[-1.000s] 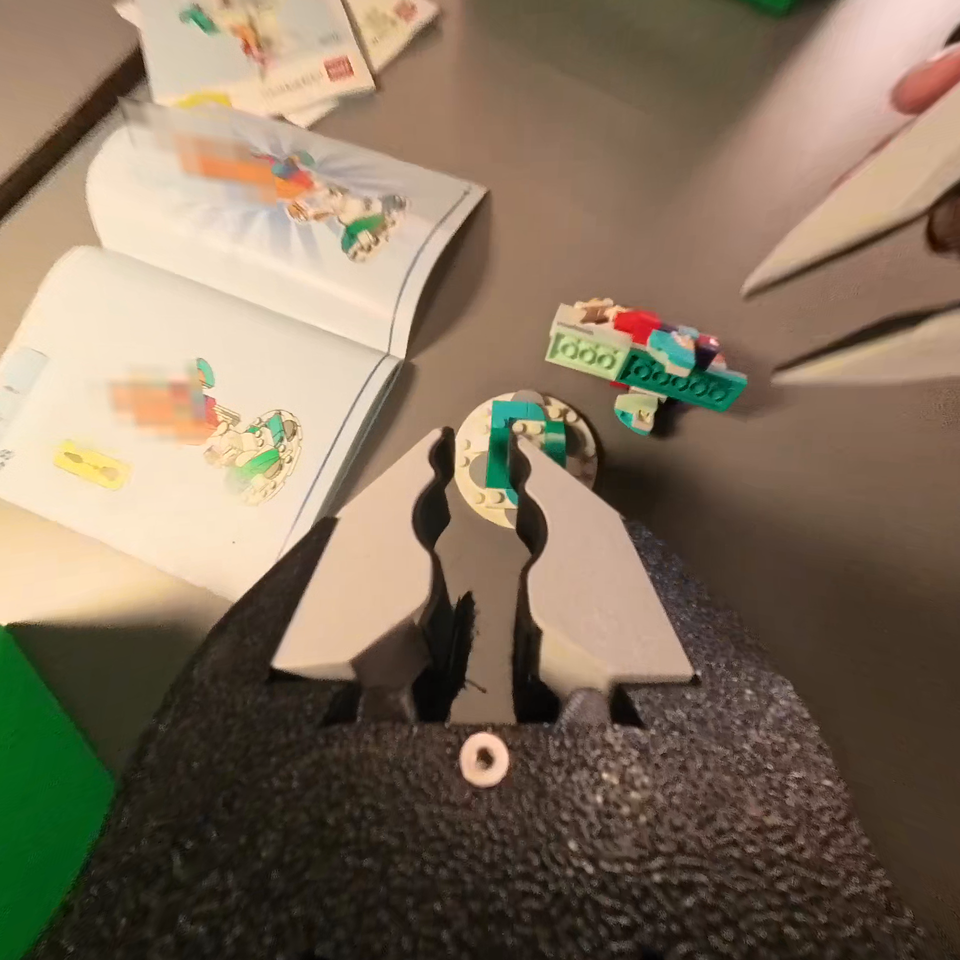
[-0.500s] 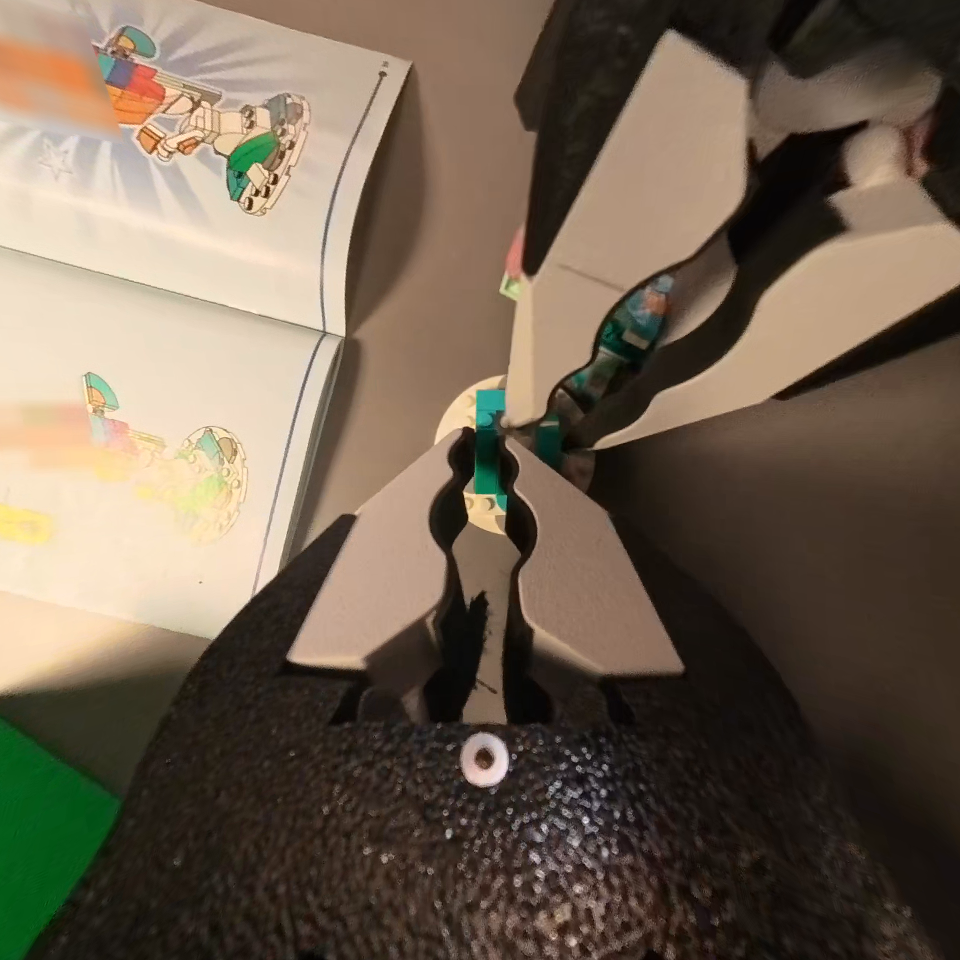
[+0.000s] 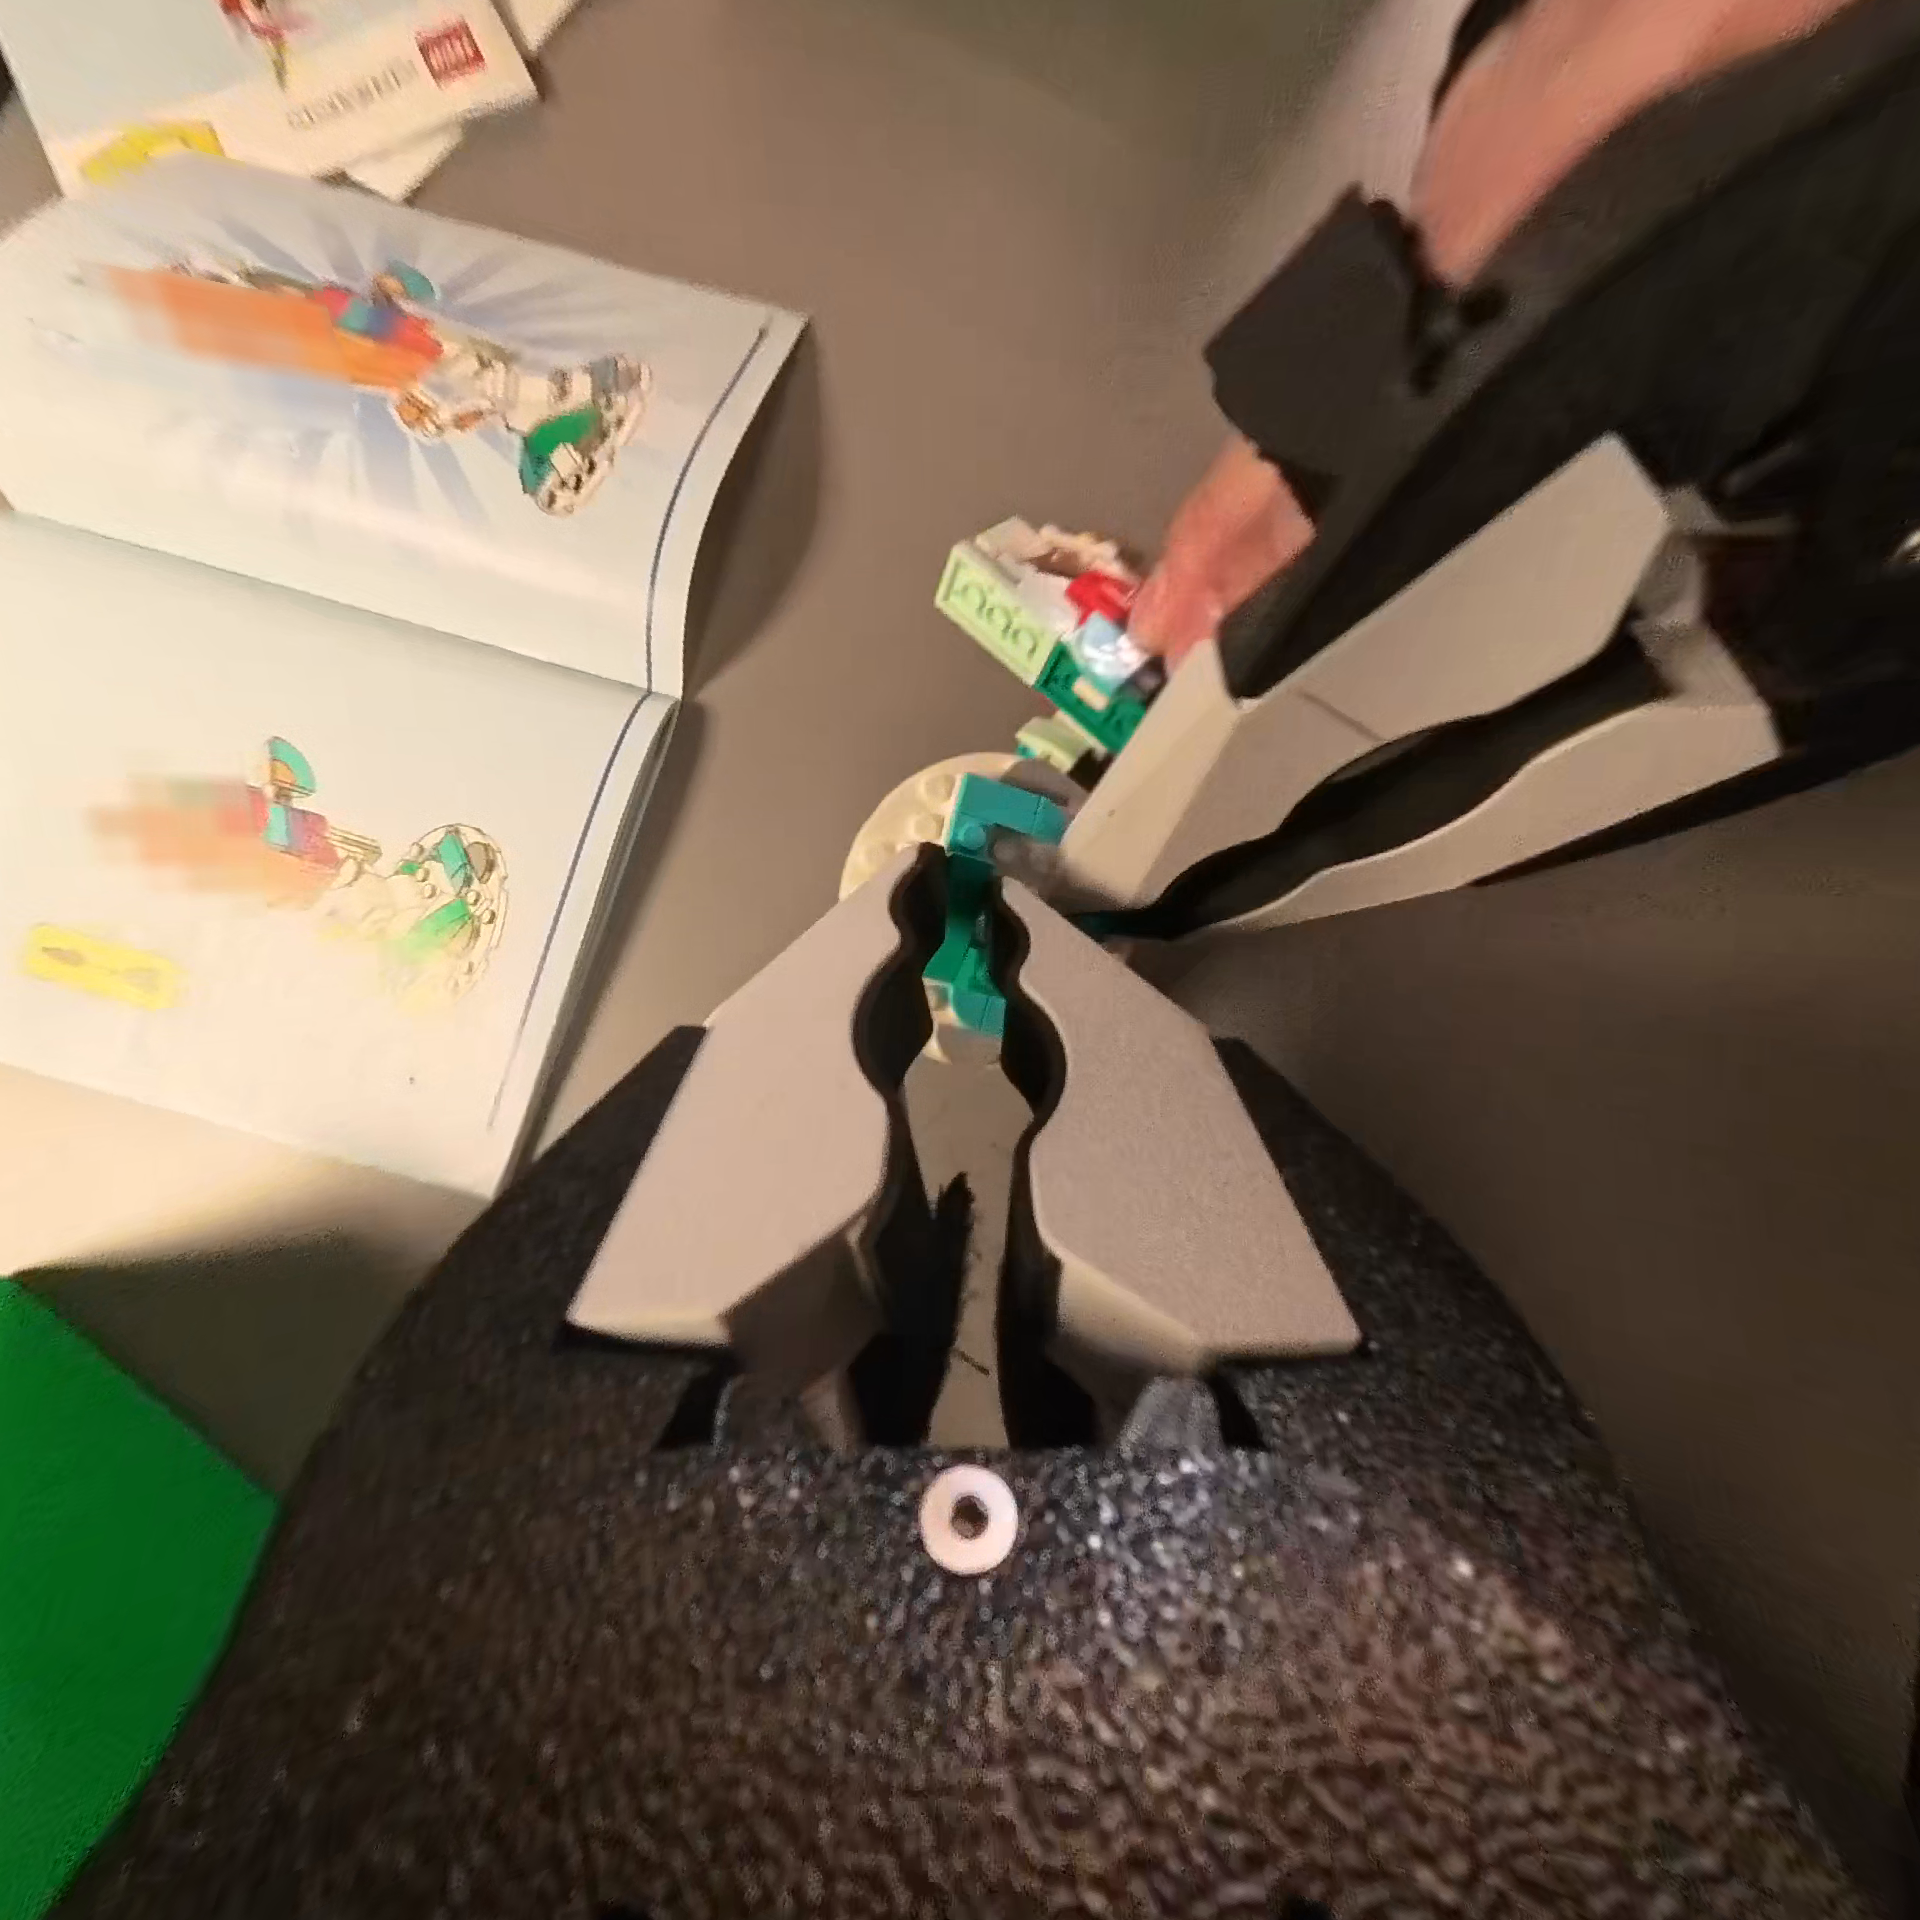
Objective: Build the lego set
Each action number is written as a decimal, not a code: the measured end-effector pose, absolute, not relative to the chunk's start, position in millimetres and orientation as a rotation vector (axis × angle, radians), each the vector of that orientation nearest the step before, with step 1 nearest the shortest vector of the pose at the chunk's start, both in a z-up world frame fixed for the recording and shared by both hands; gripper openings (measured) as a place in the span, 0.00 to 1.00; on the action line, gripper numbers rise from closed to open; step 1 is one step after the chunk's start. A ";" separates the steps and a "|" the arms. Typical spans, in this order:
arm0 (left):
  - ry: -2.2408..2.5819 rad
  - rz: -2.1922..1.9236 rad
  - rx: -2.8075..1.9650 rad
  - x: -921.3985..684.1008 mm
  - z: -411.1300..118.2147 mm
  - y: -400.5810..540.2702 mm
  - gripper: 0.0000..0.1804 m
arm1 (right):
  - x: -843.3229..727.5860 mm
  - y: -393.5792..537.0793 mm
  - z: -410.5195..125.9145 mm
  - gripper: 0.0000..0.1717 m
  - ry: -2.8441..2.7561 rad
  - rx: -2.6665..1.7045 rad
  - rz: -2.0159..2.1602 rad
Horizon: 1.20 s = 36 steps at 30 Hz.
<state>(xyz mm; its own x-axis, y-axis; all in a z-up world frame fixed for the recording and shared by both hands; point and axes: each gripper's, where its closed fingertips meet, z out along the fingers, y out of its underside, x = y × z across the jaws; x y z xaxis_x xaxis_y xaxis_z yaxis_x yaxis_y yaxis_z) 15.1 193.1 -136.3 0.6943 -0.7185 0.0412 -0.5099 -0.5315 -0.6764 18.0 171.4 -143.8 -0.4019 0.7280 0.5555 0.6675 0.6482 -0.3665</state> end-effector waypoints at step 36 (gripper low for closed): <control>1.230 0.485 -1.658 11.6 -90.9 129.5 0.03 | 14.3 111.4 -107.5 0.03 -2.035 -0.702 -0.206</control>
